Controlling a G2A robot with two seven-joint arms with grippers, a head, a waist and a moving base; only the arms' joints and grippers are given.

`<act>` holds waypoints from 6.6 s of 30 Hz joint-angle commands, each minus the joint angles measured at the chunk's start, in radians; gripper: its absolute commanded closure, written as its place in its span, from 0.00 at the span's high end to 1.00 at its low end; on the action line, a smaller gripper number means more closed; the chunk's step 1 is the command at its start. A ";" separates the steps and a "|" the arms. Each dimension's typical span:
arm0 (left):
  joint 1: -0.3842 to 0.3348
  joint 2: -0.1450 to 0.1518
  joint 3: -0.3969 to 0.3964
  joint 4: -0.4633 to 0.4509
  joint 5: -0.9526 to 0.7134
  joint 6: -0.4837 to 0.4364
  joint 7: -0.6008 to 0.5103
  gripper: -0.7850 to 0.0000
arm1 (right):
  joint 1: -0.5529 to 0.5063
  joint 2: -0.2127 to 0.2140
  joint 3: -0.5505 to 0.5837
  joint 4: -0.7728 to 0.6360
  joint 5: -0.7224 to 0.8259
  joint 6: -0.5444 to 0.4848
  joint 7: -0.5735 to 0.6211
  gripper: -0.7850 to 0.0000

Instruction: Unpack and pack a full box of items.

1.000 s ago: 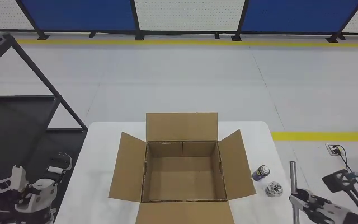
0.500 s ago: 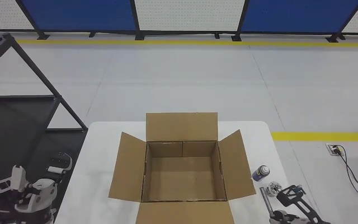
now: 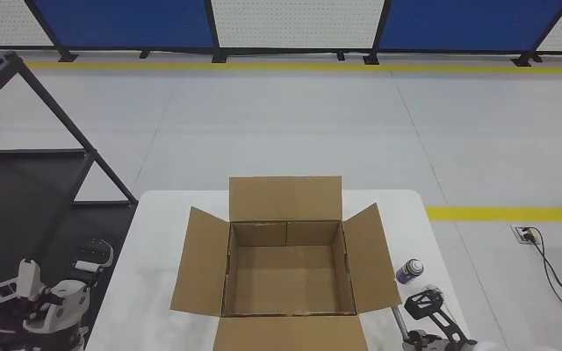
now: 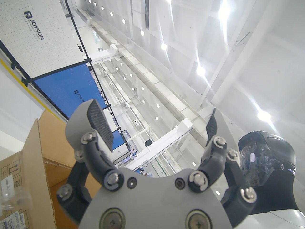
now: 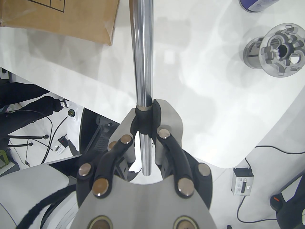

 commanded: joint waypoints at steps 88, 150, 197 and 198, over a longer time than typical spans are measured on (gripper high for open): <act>0.000 0.000 0.000 0.000 0.000 0.000 0.000 1.00 | 0.142 0.010 -0.159 0.221 -0.054 0.399 -0.087 0.49; 0.018 0.015 -0.022 -0.093 -0.228 0.021 -0.345 1.00 | -0.223 0.009 0.420 -0.206 0.864 -0.554 -0.590 1.00; -0.001 0.011 -0.029 -0.087 -0.211 0.026 -0.254 1.00 | -0.272 0.064 0.324 -0.206 0.020 -0.254 -0.154 1.00; -0.001 0.011 -0.029 -0.087 -0.211 0.026 -0.254 1.00 | -0.251 0.066 0.281 -0.206 -0.010 -0.230 -0.145 1.00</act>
